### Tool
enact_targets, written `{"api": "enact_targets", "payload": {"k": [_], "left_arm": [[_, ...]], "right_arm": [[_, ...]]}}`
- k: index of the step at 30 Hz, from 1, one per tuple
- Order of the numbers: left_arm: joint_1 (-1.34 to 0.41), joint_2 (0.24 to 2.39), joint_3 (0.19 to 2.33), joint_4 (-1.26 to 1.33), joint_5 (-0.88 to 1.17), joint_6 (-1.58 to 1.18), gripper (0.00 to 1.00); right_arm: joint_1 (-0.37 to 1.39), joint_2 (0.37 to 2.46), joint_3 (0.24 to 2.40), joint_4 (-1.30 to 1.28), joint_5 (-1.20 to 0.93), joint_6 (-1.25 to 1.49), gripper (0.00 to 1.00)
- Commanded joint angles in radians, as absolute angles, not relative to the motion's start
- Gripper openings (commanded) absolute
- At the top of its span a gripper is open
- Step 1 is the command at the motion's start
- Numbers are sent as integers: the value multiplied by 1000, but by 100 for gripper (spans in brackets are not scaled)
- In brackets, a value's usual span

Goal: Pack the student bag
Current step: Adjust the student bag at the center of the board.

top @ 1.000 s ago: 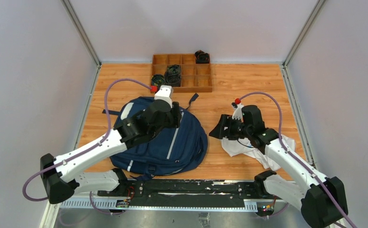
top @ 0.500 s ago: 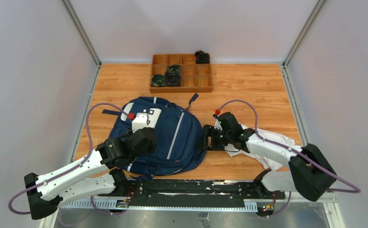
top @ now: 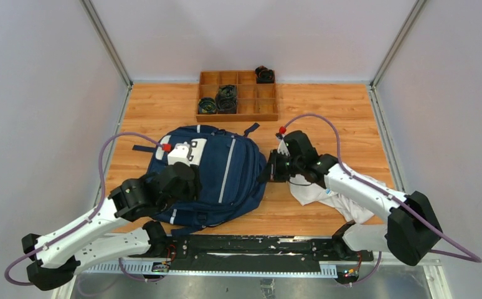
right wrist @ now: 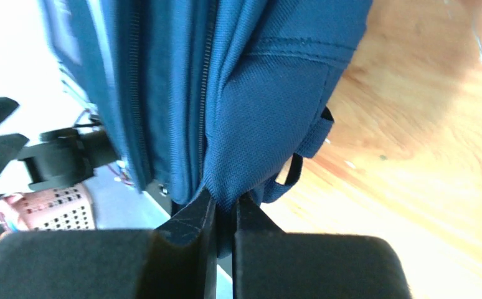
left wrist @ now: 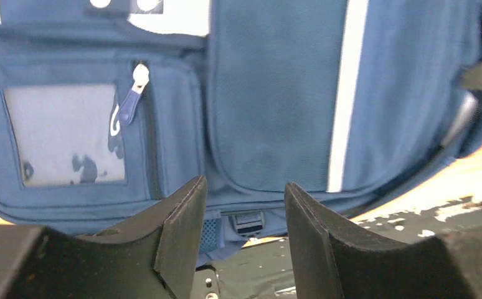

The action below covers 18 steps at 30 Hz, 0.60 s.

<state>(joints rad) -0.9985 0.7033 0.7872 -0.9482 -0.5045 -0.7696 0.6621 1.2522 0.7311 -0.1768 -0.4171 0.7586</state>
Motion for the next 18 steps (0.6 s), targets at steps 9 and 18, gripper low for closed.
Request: {"api": "enact_targets", "payload": {"k": [9,18], "left_arm": [[-1004,717,866,-1022,-273,-733,51],[-1008,809,869,-990,-293,-657,55]], "right_arm": [[622,1296,1074,-144,-428,690,0],[436,1470,1230,-194,-476,517,0]]}}
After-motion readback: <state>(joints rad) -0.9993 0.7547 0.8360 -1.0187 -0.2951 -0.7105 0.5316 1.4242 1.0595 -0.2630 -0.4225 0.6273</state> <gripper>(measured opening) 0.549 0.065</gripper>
